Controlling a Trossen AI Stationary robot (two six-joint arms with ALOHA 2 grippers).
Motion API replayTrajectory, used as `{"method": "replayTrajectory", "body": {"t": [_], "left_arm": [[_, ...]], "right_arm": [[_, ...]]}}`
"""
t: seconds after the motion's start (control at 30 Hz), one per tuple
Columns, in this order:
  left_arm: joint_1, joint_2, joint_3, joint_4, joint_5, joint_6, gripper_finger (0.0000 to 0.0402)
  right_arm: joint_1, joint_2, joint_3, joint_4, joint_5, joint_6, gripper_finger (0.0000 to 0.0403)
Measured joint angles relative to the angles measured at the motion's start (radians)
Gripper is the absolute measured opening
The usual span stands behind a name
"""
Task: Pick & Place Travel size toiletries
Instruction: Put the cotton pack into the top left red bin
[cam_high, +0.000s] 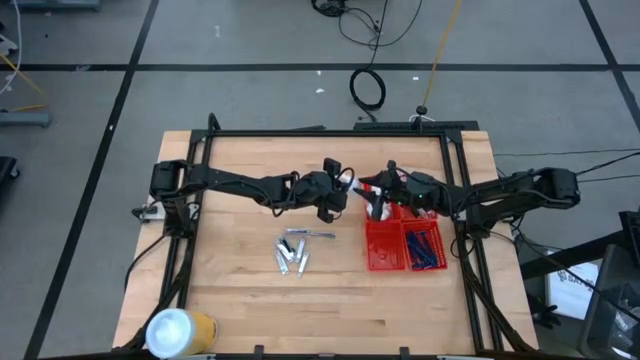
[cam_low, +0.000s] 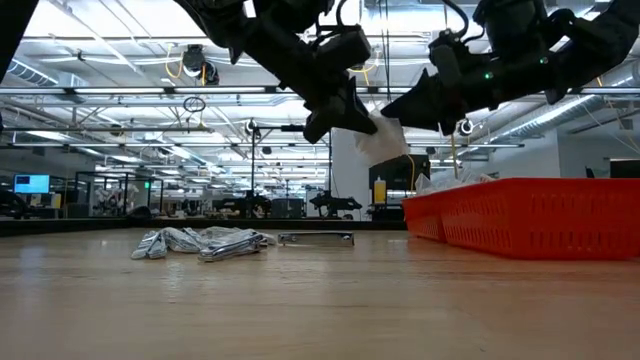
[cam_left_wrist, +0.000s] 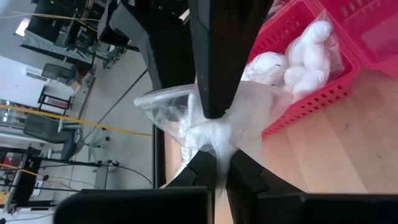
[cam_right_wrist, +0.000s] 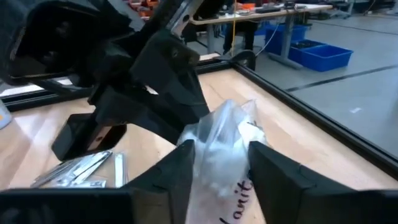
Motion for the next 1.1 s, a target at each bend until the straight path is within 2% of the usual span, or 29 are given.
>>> {"method": "replayTrajectory", "body": {"t": [0.2,0.27,0.43,0.53,0.63,0.73,0.83,0.9,1.0,1.1], "left_arm": [[0.000,0.000,0.000,0.026,-0.002,-0.034,0.0025],[-0.005,0.000,0.000,0.027,-0.002,-0.071,0.0026],[-0.013,-0.006,0.000,0.032,-0.001,-0.256,0.0043],[-0.027,-0.024,0.000,0.039,-0.015,-0.327,0.0087],[-0.055,-0.056,0.000,0.046,-0.083,-0.334,0.0145],[-0.079,-0.099,0.002,0.046,-0.130,-0.326,0.0201],[-0.081,-0.129,0.002,0.029,-0.134,-0.352,0.0247],[-0.070,-0.137,0.002,0.007,-0.133,-0.388,0.0271],[-0.042,-0.138,0.002,-0.021,-0.124,-0.451,0.0294],[-0.013,-0.128,0.002,-0.048,-0.115,-0.514,0.0305]], "right_arm": [[0.000,0.000,0.000,0.001,0.003,-0.040,0.0031],[-0.001,0.000,0.000,-0.002,0.008,-0.075,0.0011],[0.000,-0.024,0.000,-0.026,0.040,-0.151,0.0005],[0.001,-0.078,0.000,-0.079,0.094,-0.210,0.0005],[-0.001,-0.163,0.000,-0.169,0.166,-0.266,0.0003],[0.014,-0.268,0.010,-0.313,0.220,-0.312,0.0002],[0.052,-0.362,0.041,-0.525,0.286,-0.364,0.0002],[0.090,-0.397,0.060,-0.654,0.293,-0.409,0.0001],[0.154,-0.406,0.068,-0.796,0.288,-0.430,0.0001],[0.180,-0.371,0.066,-0.885,0.291,-0.376,0.0001]]}}
